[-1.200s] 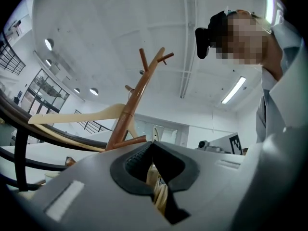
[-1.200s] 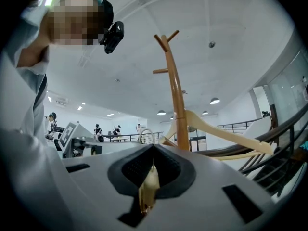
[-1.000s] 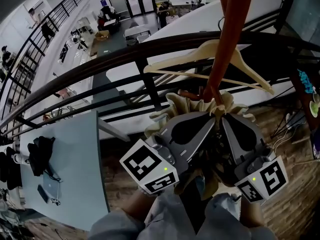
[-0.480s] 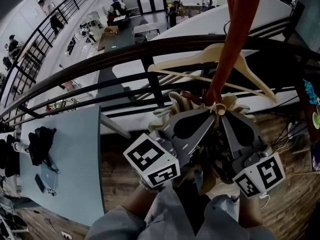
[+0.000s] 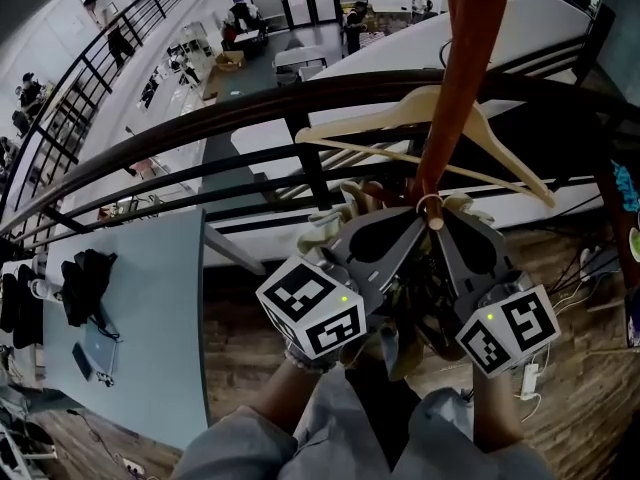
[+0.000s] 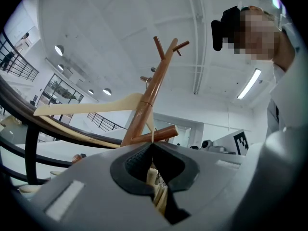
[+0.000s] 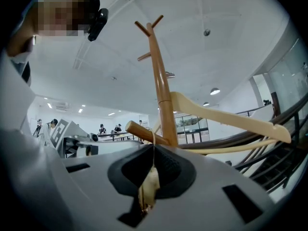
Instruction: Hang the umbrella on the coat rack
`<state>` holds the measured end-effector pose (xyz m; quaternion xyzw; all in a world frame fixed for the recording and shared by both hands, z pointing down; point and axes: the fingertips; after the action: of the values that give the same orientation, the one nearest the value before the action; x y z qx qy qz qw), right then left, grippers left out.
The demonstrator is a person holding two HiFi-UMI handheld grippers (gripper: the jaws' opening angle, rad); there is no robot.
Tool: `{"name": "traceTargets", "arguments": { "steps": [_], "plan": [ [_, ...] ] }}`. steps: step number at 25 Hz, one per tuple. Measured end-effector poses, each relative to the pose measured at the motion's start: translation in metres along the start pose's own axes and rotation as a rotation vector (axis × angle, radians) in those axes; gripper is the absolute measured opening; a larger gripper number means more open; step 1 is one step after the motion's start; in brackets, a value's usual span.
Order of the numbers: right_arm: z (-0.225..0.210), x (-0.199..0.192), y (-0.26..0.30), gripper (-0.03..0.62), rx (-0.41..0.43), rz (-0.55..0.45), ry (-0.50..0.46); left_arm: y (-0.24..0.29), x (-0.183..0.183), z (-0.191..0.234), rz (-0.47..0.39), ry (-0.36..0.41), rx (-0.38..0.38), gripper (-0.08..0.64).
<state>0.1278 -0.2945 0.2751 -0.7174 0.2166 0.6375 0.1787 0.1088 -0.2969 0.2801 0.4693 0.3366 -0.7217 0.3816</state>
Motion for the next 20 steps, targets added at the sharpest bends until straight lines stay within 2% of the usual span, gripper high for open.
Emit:
{"name": "traceTargets", "arguments": {
  "steps": [10,16,20],
  "plan": [
    [-0.014,-0.014,0.013,0.005,-0.032,0.019,0.033,0.011,-0.012,0.014,0.034,-0.009,0.010,0.011],
    [-0.016,-0.018,0.017,0.005,-0.043,0.029,0.006,0.012,-0.014,0.020,0.031,-0.029,-0.005,0.011],
    [-0.014,-0.018,0.017,0.005,-0.030,0.039,-0.019,0.012,-0.013,0.020,0.033,-0.001,0.000,0.011]
  ]
}}
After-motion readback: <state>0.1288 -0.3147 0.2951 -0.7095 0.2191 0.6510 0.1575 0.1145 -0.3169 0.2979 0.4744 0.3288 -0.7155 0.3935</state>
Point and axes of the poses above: the fingertips, and each gripper's own axes: y forward along the fingers, z to its left, x out of its top, and after that the axes turned 1 degree about y, right-handed
